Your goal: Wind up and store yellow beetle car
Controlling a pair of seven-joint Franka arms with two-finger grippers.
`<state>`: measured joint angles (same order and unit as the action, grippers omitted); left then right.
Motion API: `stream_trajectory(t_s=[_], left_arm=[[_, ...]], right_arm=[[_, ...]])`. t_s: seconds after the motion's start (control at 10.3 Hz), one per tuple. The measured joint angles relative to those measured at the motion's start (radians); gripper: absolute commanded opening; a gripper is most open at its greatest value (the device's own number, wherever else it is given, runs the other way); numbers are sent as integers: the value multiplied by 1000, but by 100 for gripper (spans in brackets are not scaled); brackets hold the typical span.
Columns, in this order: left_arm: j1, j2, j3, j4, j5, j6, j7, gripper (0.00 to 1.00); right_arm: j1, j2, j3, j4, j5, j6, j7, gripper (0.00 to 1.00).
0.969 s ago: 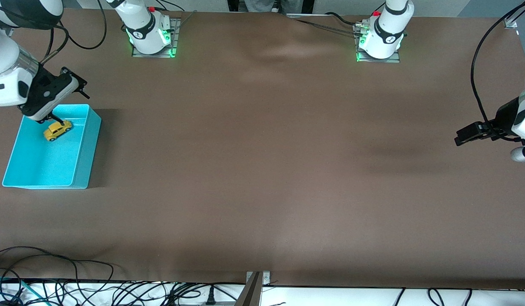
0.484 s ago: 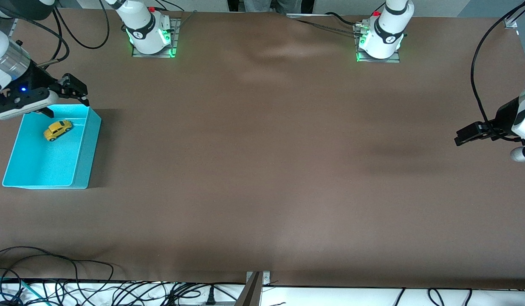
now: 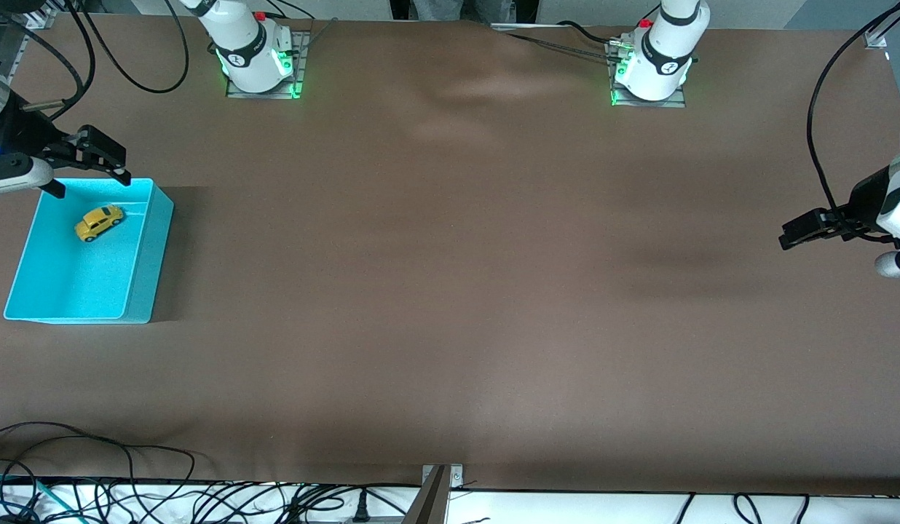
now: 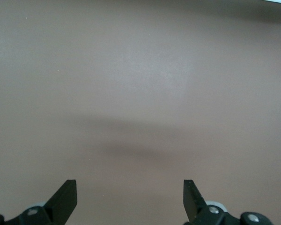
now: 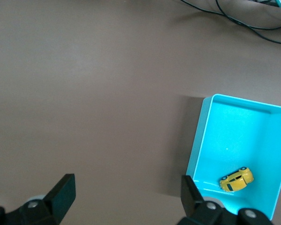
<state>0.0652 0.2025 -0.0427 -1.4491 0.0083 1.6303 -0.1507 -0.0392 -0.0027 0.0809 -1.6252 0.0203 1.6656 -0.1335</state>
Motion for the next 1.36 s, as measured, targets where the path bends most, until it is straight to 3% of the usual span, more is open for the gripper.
stream_trajectory(t_s=[0.39, 1.36], left_arm=[[-3, 0, -1, 0, 0, 0, 0, 100], [-4, 0, -1, 0, 0, 0, 0, 100]], right_arm=[[12, -6, -2, 4, -2, -78, 90, 100], [12, -15, -32, -3, -20, -90, 91, 100]])
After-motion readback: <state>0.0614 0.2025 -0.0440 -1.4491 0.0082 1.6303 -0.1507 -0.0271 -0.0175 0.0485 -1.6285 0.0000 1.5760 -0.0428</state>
